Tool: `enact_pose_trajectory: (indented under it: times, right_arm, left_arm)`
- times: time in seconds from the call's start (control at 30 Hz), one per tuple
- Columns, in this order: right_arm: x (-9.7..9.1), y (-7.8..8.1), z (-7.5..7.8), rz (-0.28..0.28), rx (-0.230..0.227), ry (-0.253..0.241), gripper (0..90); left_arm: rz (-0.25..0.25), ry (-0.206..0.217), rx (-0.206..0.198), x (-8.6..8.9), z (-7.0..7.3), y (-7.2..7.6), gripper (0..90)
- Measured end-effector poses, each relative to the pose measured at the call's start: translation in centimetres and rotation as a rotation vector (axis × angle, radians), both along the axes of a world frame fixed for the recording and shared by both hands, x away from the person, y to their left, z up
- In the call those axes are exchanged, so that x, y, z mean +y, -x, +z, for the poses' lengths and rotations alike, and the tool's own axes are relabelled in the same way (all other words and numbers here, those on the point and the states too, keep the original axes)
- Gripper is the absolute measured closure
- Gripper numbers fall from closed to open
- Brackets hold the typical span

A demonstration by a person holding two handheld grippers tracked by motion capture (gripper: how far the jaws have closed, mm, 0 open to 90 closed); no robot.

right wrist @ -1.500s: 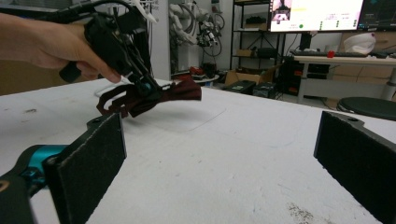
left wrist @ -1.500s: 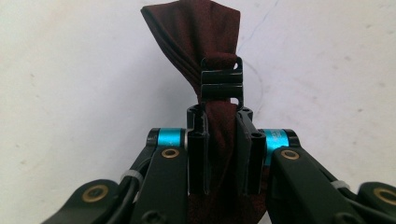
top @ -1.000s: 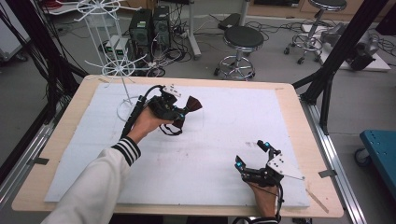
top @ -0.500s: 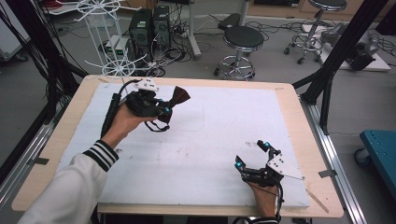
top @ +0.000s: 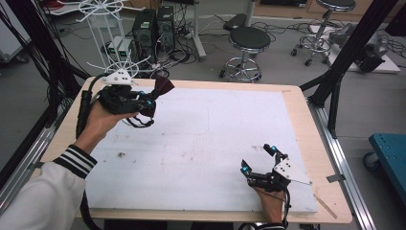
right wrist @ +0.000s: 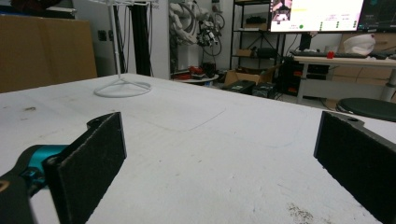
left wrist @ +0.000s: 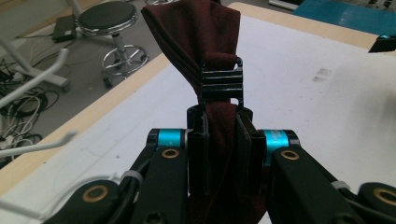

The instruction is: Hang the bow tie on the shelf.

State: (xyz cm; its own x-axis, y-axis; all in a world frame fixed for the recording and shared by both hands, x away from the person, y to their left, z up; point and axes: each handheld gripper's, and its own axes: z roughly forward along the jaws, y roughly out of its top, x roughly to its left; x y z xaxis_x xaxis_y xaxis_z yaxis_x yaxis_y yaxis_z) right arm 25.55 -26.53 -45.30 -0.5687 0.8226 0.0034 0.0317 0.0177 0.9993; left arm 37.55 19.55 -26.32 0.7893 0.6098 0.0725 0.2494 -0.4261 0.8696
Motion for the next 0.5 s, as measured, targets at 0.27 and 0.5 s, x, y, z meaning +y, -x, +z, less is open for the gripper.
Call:
enact_pose_trajectory:
  times: [0.27, 0.5]
  right_arm:
    - [0.0, 0.0, 0.0, -0.001, 0.005, -0.001, 1.6]
    - [0.1, 0.0, 0.0, 0.0, 0.004, -0.002, 1.6]
  left_arm:
    - [0.038, 0.02, -0.037, 2.3, 1.3, 0.4, 77.2]
    - [0.071, 0.035, -0.07, 4.0, 2.5, 0.4, 77.2]
